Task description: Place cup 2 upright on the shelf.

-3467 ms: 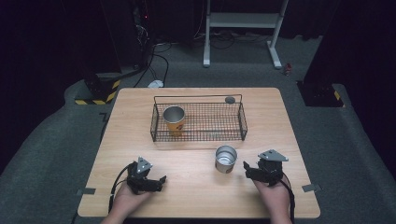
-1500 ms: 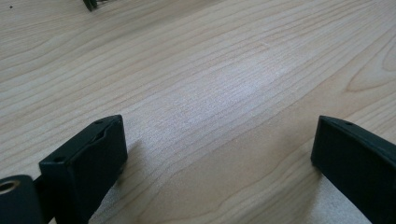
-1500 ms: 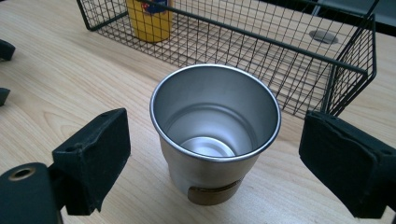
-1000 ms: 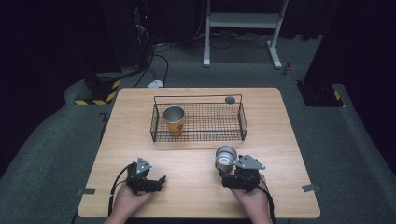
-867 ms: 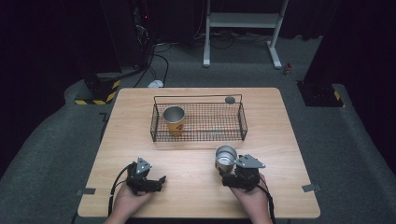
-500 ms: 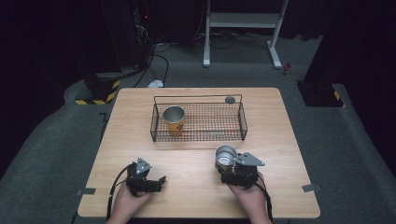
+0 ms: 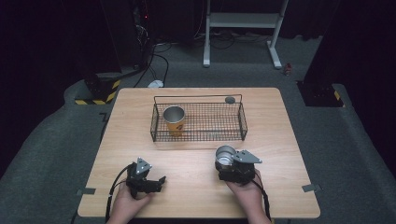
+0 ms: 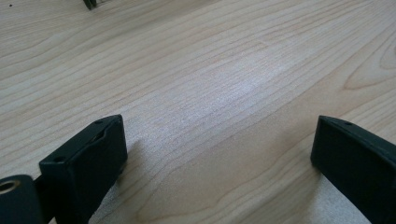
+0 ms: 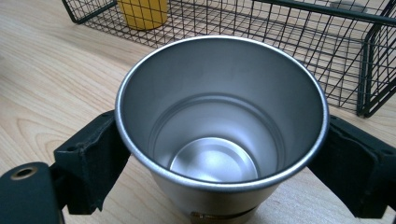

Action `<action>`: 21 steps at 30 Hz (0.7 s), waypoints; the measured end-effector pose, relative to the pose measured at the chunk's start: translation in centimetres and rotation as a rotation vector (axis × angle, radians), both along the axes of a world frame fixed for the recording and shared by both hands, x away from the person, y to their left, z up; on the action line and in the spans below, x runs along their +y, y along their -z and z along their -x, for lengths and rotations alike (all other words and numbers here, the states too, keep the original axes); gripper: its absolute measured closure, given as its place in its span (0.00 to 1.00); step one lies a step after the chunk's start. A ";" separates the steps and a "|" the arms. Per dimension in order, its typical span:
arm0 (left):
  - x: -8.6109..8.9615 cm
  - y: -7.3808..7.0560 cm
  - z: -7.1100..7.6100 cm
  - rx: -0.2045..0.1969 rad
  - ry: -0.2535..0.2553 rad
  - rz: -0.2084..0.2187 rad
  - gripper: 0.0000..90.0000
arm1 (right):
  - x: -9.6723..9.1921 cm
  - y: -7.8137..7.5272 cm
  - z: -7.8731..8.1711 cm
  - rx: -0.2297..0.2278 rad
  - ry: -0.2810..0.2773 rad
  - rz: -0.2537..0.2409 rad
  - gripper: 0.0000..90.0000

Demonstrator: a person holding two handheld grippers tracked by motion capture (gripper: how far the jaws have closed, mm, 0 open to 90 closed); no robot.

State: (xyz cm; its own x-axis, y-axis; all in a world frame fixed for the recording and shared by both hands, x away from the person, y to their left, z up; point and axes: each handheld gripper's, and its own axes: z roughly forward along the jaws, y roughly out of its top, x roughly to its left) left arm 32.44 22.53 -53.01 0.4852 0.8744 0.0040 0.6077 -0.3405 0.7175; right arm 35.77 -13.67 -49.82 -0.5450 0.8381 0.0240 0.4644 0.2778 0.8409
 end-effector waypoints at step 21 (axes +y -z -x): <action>0.1 0.0 0.2 -0.001 0.004 0.005 0.05 | 0.3 0.2 -0.5 -0.021 -0.002 -0.026 0.17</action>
